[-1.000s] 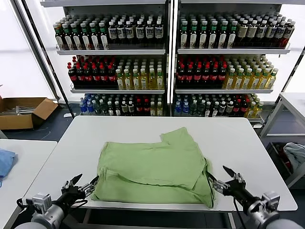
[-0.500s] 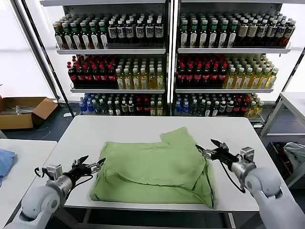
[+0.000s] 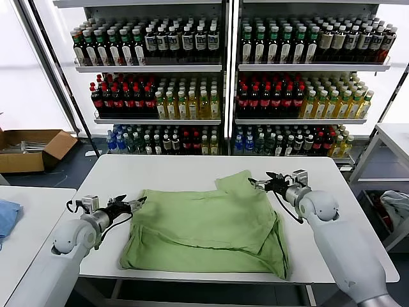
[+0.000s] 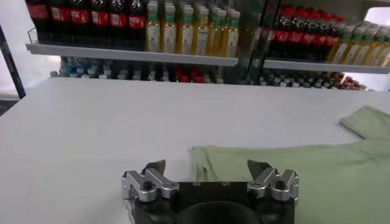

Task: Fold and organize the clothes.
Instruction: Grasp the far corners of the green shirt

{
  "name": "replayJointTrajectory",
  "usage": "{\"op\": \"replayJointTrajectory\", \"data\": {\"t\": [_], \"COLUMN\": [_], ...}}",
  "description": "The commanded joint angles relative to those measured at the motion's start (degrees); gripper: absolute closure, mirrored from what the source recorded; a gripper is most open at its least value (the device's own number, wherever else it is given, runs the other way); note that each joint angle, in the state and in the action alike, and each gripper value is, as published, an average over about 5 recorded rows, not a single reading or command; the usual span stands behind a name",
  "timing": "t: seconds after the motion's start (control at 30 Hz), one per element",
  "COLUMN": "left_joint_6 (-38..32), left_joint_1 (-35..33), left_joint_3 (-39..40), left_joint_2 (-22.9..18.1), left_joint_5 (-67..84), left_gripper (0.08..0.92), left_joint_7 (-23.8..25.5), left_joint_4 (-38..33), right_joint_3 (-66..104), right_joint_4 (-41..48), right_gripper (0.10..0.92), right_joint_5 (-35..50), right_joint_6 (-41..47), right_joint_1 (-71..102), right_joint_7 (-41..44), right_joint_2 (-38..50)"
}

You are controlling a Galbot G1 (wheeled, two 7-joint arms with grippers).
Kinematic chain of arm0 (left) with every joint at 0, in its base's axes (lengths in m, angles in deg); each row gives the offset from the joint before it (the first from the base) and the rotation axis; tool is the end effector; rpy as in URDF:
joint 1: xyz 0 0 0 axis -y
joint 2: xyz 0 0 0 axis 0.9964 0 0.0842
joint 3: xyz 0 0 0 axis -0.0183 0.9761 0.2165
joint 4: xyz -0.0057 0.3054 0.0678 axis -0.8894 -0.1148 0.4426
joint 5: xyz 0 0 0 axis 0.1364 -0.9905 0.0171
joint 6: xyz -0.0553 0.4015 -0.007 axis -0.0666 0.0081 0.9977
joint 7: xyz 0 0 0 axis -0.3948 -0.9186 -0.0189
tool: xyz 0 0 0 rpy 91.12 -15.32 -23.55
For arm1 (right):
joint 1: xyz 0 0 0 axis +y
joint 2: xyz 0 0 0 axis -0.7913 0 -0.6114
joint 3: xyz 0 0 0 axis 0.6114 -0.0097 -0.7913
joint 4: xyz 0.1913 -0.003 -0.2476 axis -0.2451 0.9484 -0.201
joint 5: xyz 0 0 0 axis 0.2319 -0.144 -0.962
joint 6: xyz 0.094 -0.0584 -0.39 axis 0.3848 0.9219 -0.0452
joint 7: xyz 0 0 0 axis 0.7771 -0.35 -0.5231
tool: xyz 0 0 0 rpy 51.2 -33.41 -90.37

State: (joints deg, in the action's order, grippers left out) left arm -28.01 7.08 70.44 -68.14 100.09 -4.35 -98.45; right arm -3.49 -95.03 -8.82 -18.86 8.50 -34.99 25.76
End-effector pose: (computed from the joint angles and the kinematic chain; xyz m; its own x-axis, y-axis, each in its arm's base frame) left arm 0.4562 0.1321 -0.2567 -0.8234 0.2570 0.5059 0.2152 0.9664 -0.1407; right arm 0.5368 -0.0733 -0.2375 -0.7907 -0.4089 0.4556 -0.4218 0.9033 0.0785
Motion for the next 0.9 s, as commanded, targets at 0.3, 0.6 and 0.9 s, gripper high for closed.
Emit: {"op": "replayJointTrajectory", "data": {"t": [0.3, 0.6, 0.9], "left_joint_6": [0.02, 1.31, 1.64], "left_joint_1": [7.12, 5.34, 4.51], "left_joint_3": [5.53, 5.22, 5.20], "left_joint_2": [-2.59, -2.99, -3.57], "left_joint_5": [-0.80, -1.27, -2.10], "left_gripper": [0.177, 0.180, 0.368], "left_joint_7": [0.25, 0.44, 0.76], "left_joint_4": [8.25, 7.60, 7.76], "right_joint_3": [-3.63, -5.21, -4.63], "right_joint_4": [11.72, 13.47, 11.90], "right_gripper": [0.203, 0.258, 0.518], "right_joint_5": [-2.32, -2.55, -2.40], "right_joint_6": [-0.29, -0.30, 0.13], "right_joint_1": [-5.64, -6.46, -5.14], "right_joint_7": [0.57, 0.56, 0.34], "right_joint_2": [-4.83, -6.67, -7.07]}}
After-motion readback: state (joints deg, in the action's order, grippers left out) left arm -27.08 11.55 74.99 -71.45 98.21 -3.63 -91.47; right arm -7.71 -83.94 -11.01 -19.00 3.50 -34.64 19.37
